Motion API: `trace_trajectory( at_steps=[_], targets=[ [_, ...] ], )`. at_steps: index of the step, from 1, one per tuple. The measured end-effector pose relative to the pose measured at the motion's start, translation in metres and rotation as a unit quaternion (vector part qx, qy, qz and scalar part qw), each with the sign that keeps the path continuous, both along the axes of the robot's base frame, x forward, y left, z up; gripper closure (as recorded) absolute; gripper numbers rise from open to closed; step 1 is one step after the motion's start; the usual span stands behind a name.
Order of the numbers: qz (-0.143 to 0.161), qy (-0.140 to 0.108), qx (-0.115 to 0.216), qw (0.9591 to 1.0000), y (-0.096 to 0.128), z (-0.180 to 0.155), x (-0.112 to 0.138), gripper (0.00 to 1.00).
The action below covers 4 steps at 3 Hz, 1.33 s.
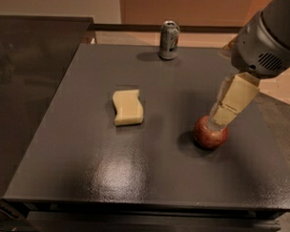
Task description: Move sponge near 7up can
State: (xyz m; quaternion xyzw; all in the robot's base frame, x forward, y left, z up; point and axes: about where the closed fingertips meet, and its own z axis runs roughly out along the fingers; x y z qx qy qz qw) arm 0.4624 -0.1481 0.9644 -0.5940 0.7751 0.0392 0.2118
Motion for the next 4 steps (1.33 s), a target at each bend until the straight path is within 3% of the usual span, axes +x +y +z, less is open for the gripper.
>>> trace_trajectory(
  at_steps=[1, 2, 3, 4],
  targets=[
    [-0.012, 0.002, 0.030, 0.9995, 0.029, -0.013, 0.006, 0.00],
    [-0.022, -0.011, 0.057, 0.9981, 0.054, -0.026, 0.010, 0.00],
    [-0.029, -0.039, 0.090, 0.9947, 0.084, -0.044, 0.023, 0.00],
    [-0.025, -0.044, 0.118, 0.9917, 0.109, -0.057, 0.040, 0.00]
  ],
)
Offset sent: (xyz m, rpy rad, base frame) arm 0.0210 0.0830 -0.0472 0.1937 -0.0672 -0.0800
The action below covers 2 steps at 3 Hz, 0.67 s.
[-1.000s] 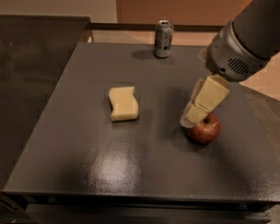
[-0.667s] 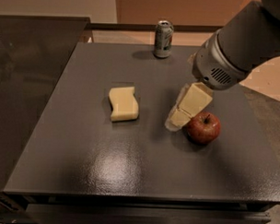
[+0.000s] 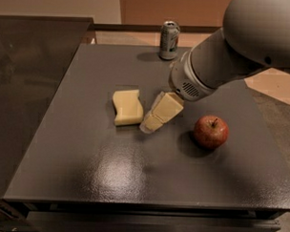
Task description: Move sponge near 7up can
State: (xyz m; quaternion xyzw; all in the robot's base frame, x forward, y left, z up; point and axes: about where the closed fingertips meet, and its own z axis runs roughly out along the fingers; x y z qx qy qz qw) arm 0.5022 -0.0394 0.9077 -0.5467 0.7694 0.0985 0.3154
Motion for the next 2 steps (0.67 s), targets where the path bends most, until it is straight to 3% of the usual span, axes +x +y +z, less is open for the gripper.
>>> trace_trajectory(
  at_steps=[2],
  targets=[
    [0.017, 0.011, 0.041, 0.9990, 0.045, -0.027, 0.024, 0.00]
  ],
)
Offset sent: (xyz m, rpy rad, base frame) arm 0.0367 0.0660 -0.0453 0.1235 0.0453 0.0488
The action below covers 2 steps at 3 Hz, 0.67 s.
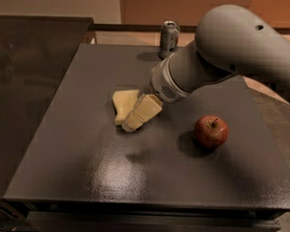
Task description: Move sponge near 7up can
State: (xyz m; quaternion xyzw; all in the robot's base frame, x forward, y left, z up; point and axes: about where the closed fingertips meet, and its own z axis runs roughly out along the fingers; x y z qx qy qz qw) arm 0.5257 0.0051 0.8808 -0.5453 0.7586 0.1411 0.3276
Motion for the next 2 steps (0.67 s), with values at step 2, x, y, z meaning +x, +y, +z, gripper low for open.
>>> trace_trajectory(
  at_steps=[2],
  targets=[
    [0.015, 0.017, 0.012, 0.9997, 0.0198, -0.0199, -0.0057, 0.00]
  ],
)
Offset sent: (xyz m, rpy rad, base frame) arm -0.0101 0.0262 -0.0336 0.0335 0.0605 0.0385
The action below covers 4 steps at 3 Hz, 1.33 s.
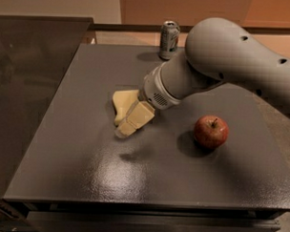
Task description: Move sponge near 7up can
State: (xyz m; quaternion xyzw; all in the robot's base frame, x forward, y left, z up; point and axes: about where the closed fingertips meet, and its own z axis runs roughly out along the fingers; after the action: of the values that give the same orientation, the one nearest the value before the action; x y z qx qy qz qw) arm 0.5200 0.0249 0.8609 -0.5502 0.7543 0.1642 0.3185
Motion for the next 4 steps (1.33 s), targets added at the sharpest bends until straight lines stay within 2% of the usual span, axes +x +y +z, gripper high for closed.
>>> trace_trajectory(
  at_steps=[1, 2, 4],
  targets=[
    [0.000, 0.010, -0.001, 1.0000, 0.002, -0.011, -0.002, 0.00],
    [-0.005, 0.019, -0.002, 0.9998, 0.001, -0.020, 0.000, 0.17],
    [-0.007, 0.024, 0.003, 0.9997, 0.002, -0.029, 0.006, 0.64]
  ],
)
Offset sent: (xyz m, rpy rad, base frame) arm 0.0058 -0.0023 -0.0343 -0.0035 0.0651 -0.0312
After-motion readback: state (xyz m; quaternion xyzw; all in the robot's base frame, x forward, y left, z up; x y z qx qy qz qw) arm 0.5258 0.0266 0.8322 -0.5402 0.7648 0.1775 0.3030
